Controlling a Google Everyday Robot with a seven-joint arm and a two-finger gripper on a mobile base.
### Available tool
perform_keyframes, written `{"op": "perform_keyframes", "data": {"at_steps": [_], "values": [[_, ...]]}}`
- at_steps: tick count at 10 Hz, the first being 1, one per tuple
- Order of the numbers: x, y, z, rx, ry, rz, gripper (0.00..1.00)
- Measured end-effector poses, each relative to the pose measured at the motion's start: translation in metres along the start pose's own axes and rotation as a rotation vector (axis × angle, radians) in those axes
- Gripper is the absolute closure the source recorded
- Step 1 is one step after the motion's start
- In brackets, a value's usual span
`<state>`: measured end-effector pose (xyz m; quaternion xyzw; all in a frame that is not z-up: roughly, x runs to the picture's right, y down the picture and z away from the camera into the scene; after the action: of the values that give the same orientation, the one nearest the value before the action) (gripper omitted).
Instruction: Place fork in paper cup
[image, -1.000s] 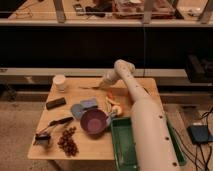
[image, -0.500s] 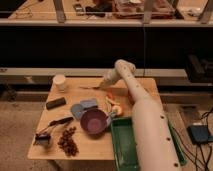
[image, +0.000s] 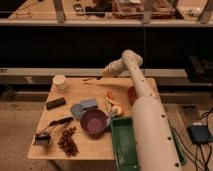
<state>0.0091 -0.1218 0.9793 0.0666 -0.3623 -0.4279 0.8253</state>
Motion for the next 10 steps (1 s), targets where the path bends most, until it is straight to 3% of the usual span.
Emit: {"op": "perform_keyframes", "data": {"at_steps": [3,5,6,10], "values": [[0.010,-0.027,-0.025,0.081,0.017,0.021,1.00],[0.009,-0.048,-0.042,0.118,0.020,-0.009,1.00],[0.001,-0.066,-0.050,0.137,0.017,-0.057,1.00],[-0.019,-0.096,-0.081,0.139,0.033,-0.245,1.00]]}}
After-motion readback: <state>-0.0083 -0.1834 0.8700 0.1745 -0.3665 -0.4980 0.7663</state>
